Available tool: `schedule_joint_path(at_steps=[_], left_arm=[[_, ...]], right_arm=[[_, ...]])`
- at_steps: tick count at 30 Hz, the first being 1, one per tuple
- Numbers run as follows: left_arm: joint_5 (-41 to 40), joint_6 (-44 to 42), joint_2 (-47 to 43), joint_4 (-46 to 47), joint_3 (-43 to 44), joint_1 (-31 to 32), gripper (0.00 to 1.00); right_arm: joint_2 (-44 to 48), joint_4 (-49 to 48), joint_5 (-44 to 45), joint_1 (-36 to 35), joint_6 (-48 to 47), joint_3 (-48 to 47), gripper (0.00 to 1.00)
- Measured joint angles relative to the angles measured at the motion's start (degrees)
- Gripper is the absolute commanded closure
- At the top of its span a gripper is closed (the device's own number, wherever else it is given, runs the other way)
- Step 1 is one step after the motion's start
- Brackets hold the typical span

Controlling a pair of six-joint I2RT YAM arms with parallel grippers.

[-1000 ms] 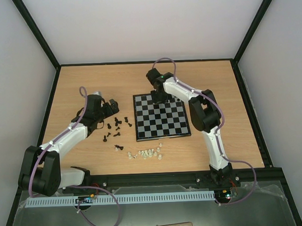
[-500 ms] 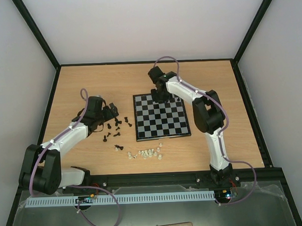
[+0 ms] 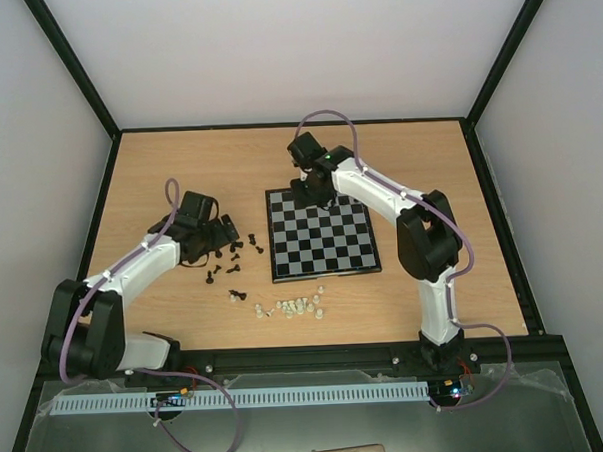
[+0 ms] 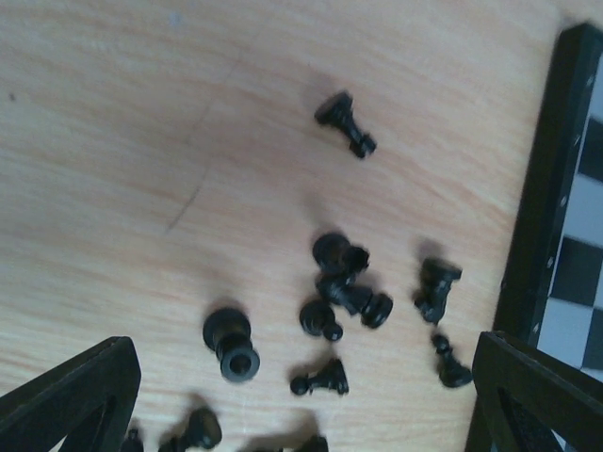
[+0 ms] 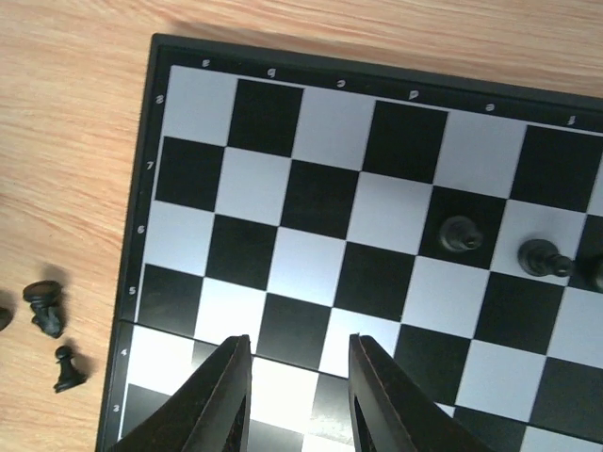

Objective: Set up the chess pieces on the board
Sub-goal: Move the chess piece to the chessboard, then pick up the chess piece at the center of the board.

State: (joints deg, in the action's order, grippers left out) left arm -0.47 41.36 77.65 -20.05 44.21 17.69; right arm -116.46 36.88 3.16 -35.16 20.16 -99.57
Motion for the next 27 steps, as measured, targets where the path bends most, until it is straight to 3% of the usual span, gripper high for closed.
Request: schedule_joint_path(at_steps=[4, 11, 27], left_arm=[[0.0, 1.0, 0.0, -2.6, -0.3, 1.2, 0.10], [-0.6, 0.9, 0.2, -5.4, -0.6, 1.4, 0.46], [-3.0, -1.6, 8.0, -5.6, 2.5, 1.4, 0.71]], right_arm=[[0.1, 0.0, -0.8, -1.0, 0.0, 0.1, 0.71], [0.1, -0.1, -1.7, -1.7, 0.0, 0.1, 0.71], [0.1, -0.4, -1.7, -2.0, 0.0, 0.1, 0.71]])
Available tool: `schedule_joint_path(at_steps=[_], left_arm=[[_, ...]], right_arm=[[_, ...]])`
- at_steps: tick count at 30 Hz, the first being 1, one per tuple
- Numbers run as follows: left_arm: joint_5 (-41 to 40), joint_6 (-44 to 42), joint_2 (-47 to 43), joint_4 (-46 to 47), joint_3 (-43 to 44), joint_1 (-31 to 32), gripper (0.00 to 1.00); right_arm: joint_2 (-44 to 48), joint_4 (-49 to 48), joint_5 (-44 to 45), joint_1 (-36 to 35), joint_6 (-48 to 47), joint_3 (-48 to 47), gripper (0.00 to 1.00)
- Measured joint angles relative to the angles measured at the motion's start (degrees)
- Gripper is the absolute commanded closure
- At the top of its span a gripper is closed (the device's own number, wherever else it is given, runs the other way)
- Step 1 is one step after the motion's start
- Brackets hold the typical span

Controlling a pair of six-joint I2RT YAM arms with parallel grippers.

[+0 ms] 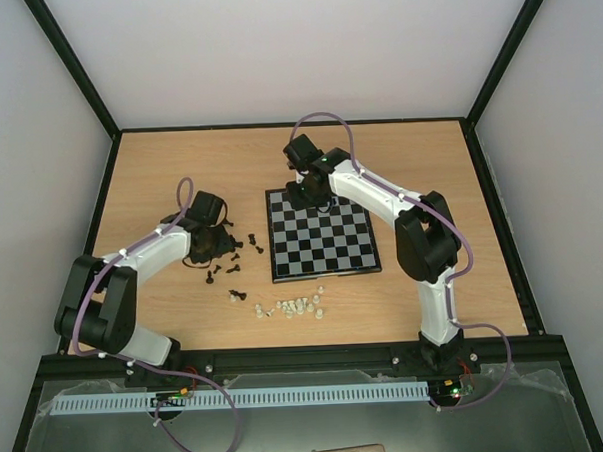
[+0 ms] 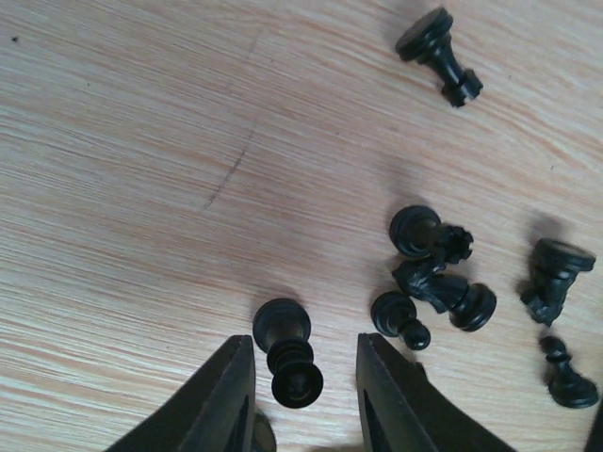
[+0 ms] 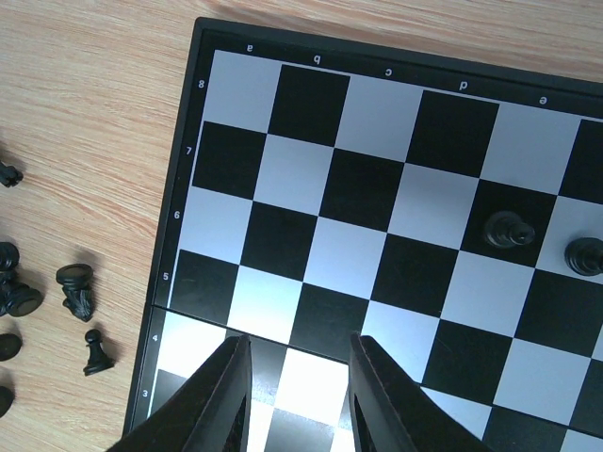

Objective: Set up the chess pieces on the board
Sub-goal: Pick up the chess piece at the center of the board, then place the chess piece on the chessboard.

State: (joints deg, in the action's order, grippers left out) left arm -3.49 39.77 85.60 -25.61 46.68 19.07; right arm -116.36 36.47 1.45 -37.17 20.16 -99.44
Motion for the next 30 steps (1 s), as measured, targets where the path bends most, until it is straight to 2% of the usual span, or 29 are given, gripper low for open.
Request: schedule_joint_path(at_steps=[10, 15, 17, 19, 22, 25, 30], left_arm=[[-0.6, -2.0, 0.5, 0.3, 0.3, -0.4, 0.97], [-0.6, -3.1, 0.6, -0.7, 1.1, -0.4, 0.98], [-0.7, -4.0, 0.7, -2.9, 3.3, -0.4, 0.95], [-0.7, -5.5, 0.9, -5.1, 7.2, -0.4, 0.94], [0.1, -8.9, 3.8, -8.7, 17.5, -0.3, 0.94], [0.6, -12.2, 9.7, -10.6, 28.4, 0.7, 0.95], [2.5, -15.6, 20.9, -14.2, 41.1, 4.5, 0.96]], right_arm=[[0.0, -0.2, 0.0, 0.0, 0.0, 0.3, 0.71], [0.0, -0.3, 0.0, 0.0, 0.0, 0.3, 0.71], [0.0, -0.3, 0.0, 0.0, 0.0, 0.3, 0.71], [0.0, -0.3, 0.0, 0.0, 0.0, 0.3, 0.71], [0.3, -0.3, 0.2, 0.0, 0.0, 0.4, 0.71], [1.3, -0.3, 1.2, 0.0, 0.0, 0.8, 0.71], [4.6, -0.2, 4.7, 0.5, 0.9, 1.5, 0.70]])
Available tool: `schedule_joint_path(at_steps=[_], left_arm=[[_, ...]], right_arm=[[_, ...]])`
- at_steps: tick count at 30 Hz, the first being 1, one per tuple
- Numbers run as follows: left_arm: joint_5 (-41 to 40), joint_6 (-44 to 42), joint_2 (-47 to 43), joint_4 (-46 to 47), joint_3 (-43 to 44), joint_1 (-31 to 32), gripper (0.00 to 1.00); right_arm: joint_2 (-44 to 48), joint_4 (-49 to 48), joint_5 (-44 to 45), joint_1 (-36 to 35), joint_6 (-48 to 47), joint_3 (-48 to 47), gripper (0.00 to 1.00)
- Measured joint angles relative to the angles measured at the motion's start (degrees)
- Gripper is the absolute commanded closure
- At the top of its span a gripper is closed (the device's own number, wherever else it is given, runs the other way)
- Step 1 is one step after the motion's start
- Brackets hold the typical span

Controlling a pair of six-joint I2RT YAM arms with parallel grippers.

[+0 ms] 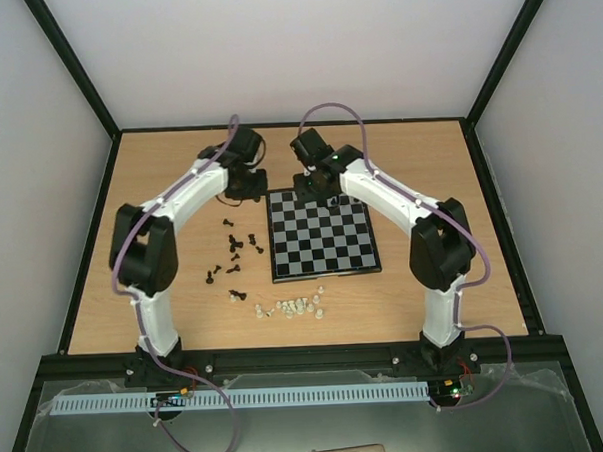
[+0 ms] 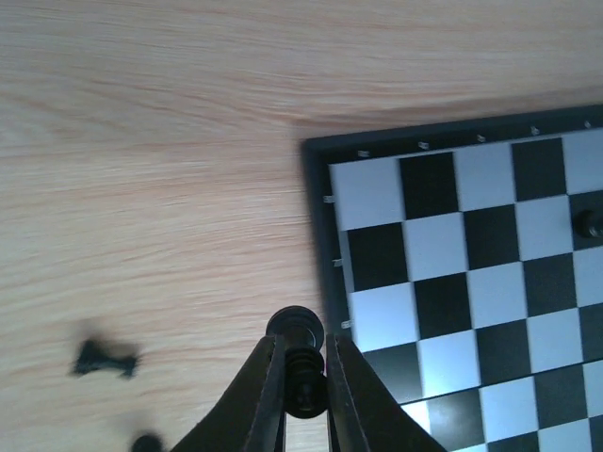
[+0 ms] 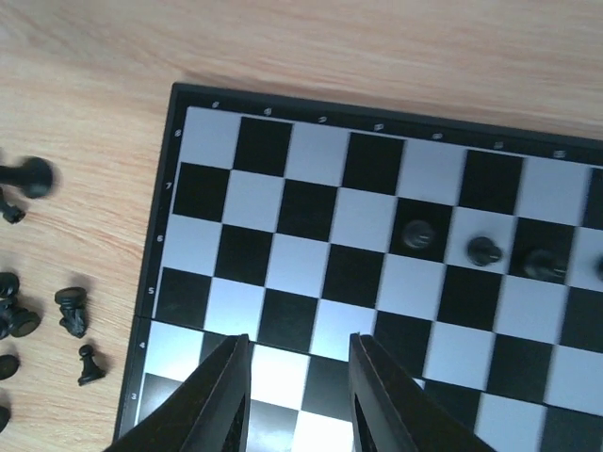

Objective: Set up the chess pieces on the board
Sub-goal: Place the chess piece on the chessboard.

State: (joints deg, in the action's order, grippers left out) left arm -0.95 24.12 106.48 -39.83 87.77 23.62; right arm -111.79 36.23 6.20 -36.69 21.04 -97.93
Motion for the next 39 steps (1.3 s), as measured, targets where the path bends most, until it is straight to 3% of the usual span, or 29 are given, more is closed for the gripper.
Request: schedule_joint_path(at_steps=[12, 30, 39], left_arm=[[3.9, -2.5, 21.8, -8.2, 25.9, 8.5, 0.96], [4.9, 0.3, 31.8, -9.3, 40.2, 11.2, 0.95], [4.5, 1.0, 33.2, -9.3, 41.1, 11.5, 0.94]], right_arm=[[9.1, -0.5, 6.8, 3.8, 2.6, 3.5, 0.69], [10.2, -1.9, 8.2, 3.8, 3.6, 5.5, 0.69], [11.8, -2.2, 8.2, 4.0, 3.7, 6.0, 0.69]])
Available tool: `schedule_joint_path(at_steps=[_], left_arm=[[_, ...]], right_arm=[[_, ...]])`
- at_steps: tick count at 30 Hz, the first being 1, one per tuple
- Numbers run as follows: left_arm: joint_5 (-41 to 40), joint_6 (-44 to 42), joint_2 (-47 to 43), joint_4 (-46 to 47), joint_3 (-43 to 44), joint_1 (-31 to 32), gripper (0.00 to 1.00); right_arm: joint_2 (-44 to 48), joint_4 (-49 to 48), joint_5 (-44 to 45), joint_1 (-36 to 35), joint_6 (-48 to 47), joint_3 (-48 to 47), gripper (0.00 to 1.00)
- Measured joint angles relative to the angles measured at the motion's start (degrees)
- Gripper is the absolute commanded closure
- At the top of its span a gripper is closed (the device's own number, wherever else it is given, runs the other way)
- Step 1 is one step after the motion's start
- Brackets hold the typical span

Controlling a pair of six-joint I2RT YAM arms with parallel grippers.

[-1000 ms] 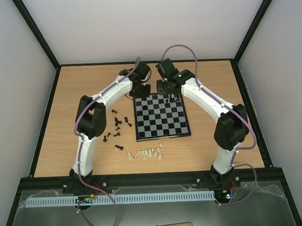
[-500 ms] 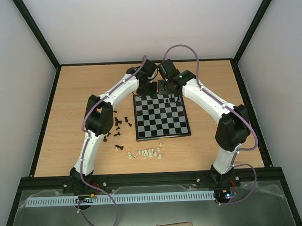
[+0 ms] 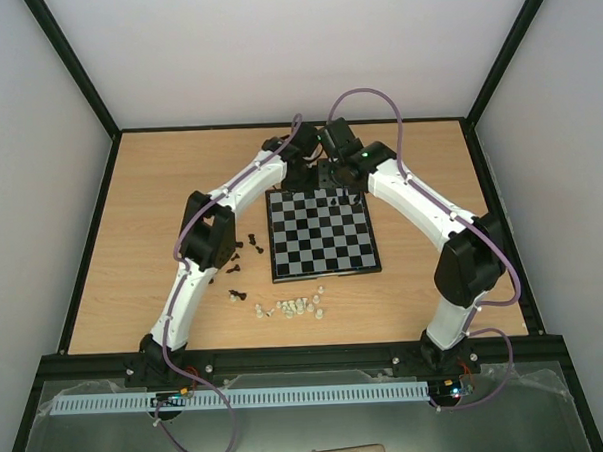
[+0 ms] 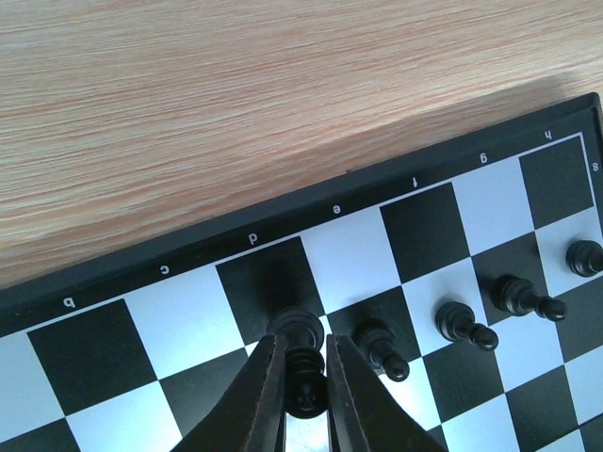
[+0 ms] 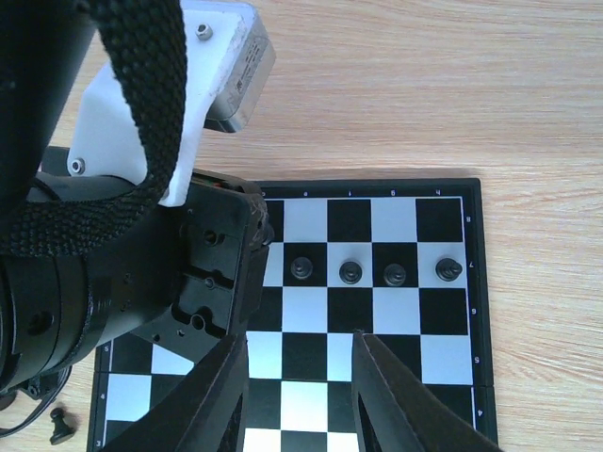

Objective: Set up the chess pieces on the board
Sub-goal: Place the chess piece on the chessboard.

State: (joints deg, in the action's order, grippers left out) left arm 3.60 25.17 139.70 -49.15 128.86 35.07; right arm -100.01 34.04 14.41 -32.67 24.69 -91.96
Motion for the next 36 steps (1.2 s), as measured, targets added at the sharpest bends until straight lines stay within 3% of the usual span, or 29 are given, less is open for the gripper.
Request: schedule_joint_path(at_steps=[21, 28, 36], left_arm=[[-1.1, 0.2, 2.0, 1.4, 0.8, -0.3, 0.88], [-1.1, 0.3, 2.1, 1.4, 0.8, -0.7, 0.69], [-1.1, 0.8, 2.2, 1.4, 0.8, -0.7, 0.61]], right_arm=[[0.0, -0.8, -0.8, 0.0, 0.0, 0.0, 0.69], [0.0, -0.9, -1.1, 0.0, 0.0, 0.4, 0.69], [0.0, -1.0, -1.3, 0.0, 0.0, 0.6, 0.69]])
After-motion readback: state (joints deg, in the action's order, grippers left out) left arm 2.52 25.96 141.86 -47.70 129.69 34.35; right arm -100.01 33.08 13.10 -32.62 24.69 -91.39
